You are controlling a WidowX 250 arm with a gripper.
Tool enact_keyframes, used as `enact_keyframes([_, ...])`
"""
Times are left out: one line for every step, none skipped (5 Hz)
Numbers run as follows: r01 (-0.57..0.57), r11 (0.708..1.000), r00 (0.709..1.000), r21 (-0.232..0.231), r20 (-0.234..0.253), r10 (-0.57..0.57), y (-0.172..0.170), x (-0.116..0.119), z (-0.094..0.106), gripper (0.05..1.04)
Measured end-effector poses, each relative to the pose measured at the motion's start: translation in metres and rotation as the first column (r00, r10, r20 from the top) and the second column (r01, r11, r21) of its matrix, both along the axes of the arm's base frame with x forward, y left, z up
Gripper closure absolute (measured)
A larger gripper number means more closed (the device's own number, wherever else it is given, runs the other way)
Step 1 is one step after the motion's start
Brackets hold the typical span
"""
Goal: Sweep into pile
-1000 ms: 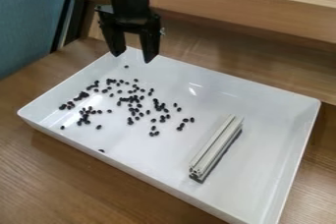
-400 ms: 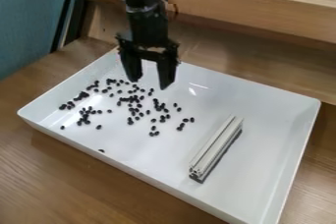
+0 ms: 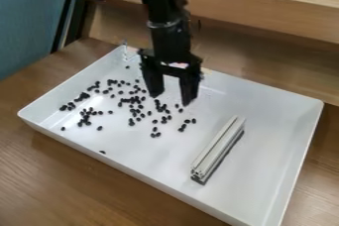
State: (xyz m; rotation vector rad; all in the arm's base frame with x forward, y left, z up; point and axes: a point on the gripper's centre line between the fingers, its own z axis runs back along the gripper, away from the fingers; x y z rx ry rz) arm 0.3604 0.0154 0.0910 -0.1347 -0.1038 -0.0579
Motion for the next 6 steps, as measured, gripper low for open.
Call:
enact_keyframes([0.027,1.0,1.0,-0.006,0.004,-0.027,-0.021,0.0,-0.003,0.085])
enact_keyframes([0.054,0.998,0.998,-0.012,0.015,-0.054,-0.045,0.001,-0.007,0.085])
enact_keyframes([0.065,0.998,0.998,-0.017,0.0,-0.065,-0.059,0.002,-0.018,0.085])
enact_keyframes([0.07,0.998,0.997,-0.009,-0.025,-0.07,-0.071,0.001,-0.029,0.085])
enact_keyframes([0.075,0.997,0.996,0.012,-0.052,-0.075,-0.074,0.002,-0.041,0.085])
enact_keyframes([0.077,0.997,0.995,0.029,-0.06,-0.075,-0.072,0.002,-0.044,0.114])
